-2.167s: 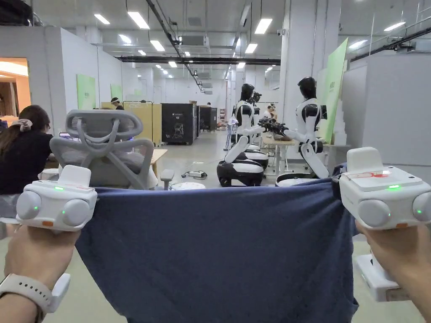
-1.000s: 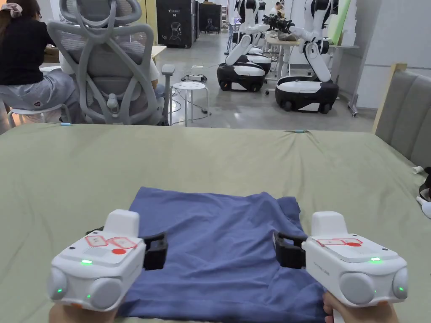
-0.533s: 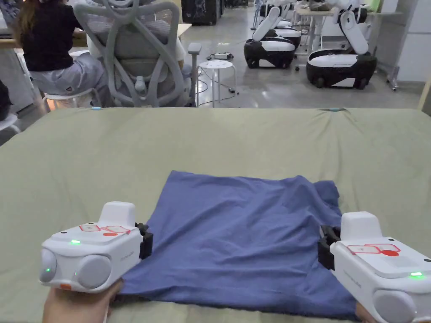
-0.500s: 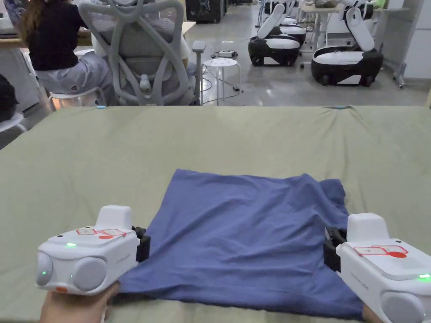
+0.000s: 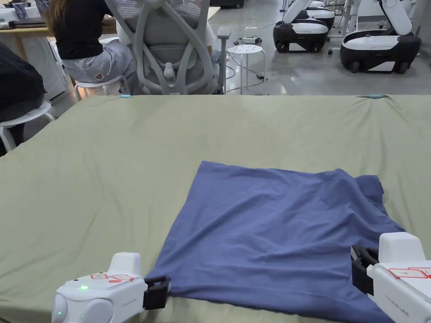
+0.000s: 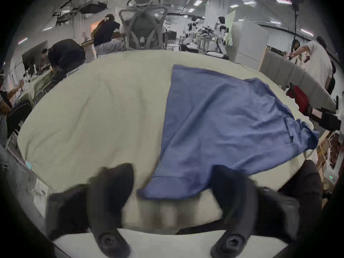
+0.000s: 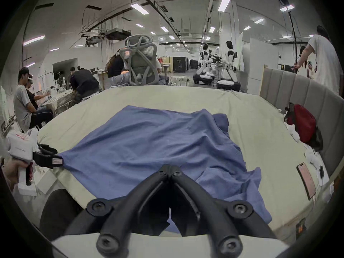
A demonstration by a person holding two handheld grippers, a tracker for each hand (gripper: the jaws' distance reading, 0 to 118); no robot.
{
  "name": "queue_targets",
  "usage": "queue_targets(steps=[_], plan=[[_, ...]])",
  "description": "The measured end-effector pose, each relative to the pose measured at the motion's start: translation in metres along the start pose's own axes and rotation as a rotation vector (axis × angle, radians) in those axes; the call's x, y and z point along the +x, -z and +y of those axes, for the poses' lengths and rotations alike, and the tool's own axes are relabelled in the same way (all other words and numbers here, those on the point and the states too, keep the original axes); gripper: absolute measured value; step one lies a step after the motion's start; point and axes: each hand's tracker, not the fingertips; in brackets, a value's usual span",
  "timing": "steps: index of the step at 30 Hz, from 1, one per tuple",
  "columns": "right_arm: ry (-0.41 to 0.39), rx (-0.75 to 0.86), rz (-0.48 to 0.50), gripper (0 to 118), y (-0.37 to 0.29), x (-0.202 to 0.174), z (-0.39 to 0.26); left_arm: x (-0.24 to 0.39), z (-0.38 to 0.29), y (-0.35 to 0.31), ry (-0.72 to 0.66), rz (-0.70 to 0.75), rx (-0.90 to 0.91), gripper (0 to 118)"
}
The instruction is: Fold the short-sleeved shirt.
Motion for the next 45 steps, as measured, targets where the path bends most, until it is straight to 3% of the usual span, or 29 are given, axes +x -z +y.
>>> queue_targets(steps=[2,4,5,9,13,14,15,16,17,18,22,26,27,28,29,34,40,45], plan=[[0.004,-0.006,-0.007,0,-0.002,0.005,-0.001,0.001,-0.003,0.01,-0.018,0.015,-0.018,1],[0.004,-0.008,-0.024,0,-0.007,0.013,-0.001,-0.004,0.001,0.003,-0.072,-0.076,-0.004,2],[0.003,-0.01,-0.034,0,-0.009,0.018,-0.002,-0.001,0.003,-0.004,-0.094,-0.032,0.013,2],[-0.029,-0.048,-0.098,0,-0.026,0.046,-0.003,0.023,0.013,-0.03,0.047,0.04,0.081,2],[-0.024,-0.095,-0.162,0,-0.041,0.08,-0.014,0.035,0.02,-0.036,0.062,0.052,0.104,2],[-0.017,-0.104,-0.152,5,-0.044,0.089,-0.019,0.037,0.021,-0.036,0.059,0.054,0.105,2],[-0.004,-0.112,-0.138,25,-0.048,0.097,-0.024,0.039,0.022,-0.037,0.058,0.055,0.102,2],[0.021,-0.118,-0.132,60,-0.051,0.103,-0.029,0.039,0.022,-0.037,0.057,0.06,0.1,2],[0.049,-0.139,-0.142,103,-0.052,0.108,-0.035,0.038,0.021,-0.037,0.05,0.064,0.099,2],[0.056,-0.151,-0.148,117,-0.053,0.113,-0.04,0.038,0.019,-0.036,0.041,0.064,0.097,2],[0.113,-0.163,-0.133,102,-0.051,0.122,-0.06,0.038,0.015,-0.037,0.031,0.061,0.08,2],[0.093,-0.25,-0.074,94,-0.028,0.122,-0.078,0.039,0.013,-0.037,0.029,0.061,0.068,2],[0.093,-0.263,-0.06,82,-0.024,0.122,-0.081,0.038,0.015,-0.036,0.029,0.061,0.065,2],[0.099,-0.291,-0.038,58,-0.02,0.121,-0.085,0.038,0.015,-0.036,0.029,0.06,0.062,2],[0.11,-0.314,-0.007,8,-0.017,0.122,-0.085,0.039,0.015,-0.037,0.028,0.059,0.059,2],[0.207,-0.21,0.015,6,-0.034,0.13,-0.071,0.04,0.023,-0.044,0.031,0.07,0.064,1],[0.145,-0.135,-0.062,6,-0.04,0.125,-0.02,0.046,0.068,-0.043,0.018,0.107,0.121,1],[0.075,-0.122,-0.145,6,0.006,0.123,0.029,0.052,0.133,0.0,0.028,0.12,0.11,1]])
